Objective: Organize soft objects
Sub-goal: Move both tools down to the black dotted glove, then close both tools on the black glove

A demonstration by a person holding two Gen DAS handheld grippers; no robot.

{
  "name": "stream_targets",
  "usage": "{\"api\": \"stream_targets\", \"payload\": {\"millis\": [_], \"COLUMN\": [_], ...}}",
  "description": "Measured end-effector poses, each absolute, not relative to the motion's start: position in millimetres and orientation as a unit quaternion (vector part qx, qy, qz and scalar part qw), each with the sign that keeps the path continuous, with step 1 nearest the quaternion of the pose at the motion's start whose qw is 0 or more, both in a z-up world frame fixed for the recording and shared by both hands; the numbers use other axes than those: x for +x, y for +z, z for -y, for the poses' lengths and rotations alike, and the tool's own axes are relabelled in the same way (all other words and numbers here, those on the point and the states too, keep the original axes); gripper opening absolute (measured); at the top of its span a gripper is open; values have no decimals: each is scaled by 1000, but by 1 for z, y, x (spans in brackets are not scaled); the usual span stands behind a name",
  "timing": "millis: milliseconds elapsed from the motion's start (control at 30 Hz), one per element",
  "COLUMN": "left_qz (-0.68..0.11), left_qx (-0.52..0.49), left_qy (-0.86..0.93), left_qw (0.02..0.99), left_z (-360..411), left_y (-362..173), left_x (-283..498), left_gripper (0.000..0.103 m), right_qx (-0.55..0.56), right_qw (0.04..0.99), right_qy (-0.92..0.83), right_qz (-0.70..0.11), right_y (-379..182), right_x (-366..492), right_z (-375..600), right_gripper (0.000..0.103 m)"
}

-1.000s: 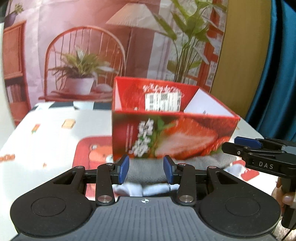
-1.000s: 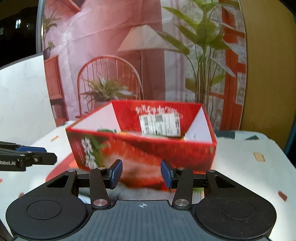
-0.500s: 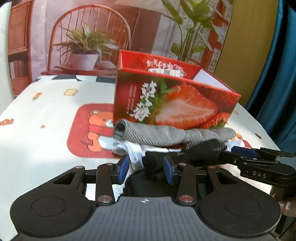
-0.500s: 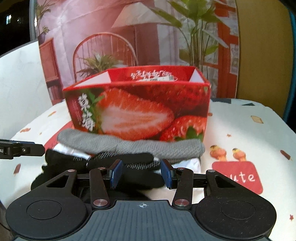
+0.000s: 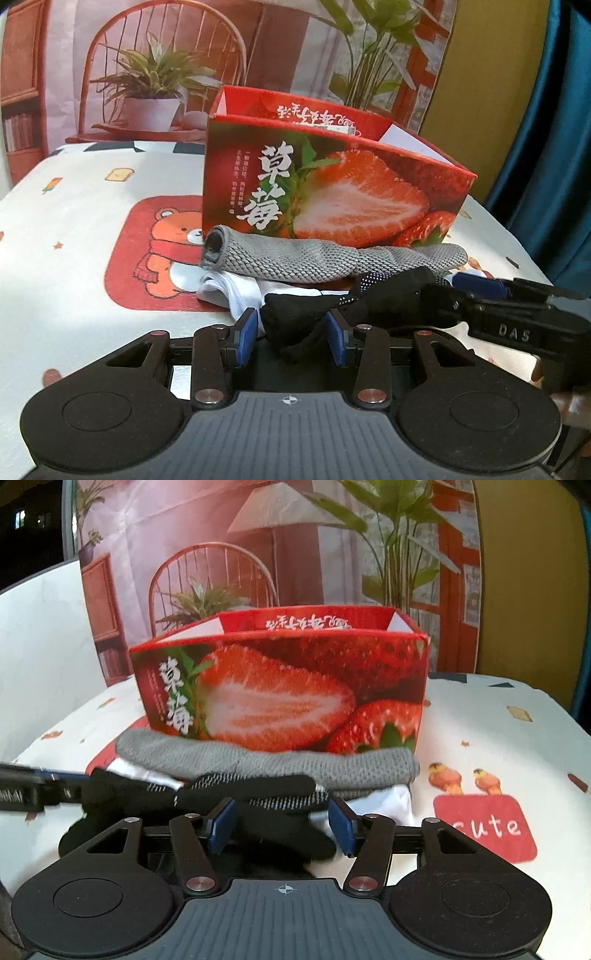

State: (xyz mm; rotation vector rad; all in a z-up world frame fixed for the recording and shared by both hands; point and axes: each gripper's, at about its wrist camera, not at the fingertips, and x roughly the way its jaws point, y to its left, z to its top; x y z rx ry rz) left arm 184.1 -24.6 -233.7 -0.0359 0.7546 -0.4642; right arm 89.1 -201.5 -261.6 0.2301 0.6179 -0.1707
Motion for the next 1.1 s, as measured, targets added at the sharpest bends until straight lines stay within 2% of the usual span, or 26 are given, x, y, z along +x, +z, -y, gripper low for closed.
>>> {"api": "stream_targets", "payload": {"millis": [167,333,600,700,1000,1067,1100], "left_qz": [-371,-382,-377,-376,-375,-373,-371], "left_qx": [-27,-40,-42,-48,-50,-46,-44], "left_qy": [-232,-232,-237,-239,-239,-240,-242], "left_qw": [899,894,894,894,894,895,896], "left_z": [26,25,25,22,22,23,23], "left_y": [-243,-251,-257,-260,-262,-260,-259], "left_x": [187,191,193,192,192,191,190], "left_gripper": [40,39,39,39,39,36,31], "right_qx": [140,158,165,164,178,186,187], "right_qw": [937,934,935,935,930,929,929], "right_qy": [-82,-87,-87,-95,-86,-84,-83], "right_qz": [-309,-307,-301,-299,-309,-309,-309], "right_y": [-270,-281,-288,-288,-293,-293,-293], "right_x": [105,111,107,106,111,111,110], "right_z": [211,212,213,213,217,219,219], "right_gripper": [56,65,66,71,79,79,78]}}
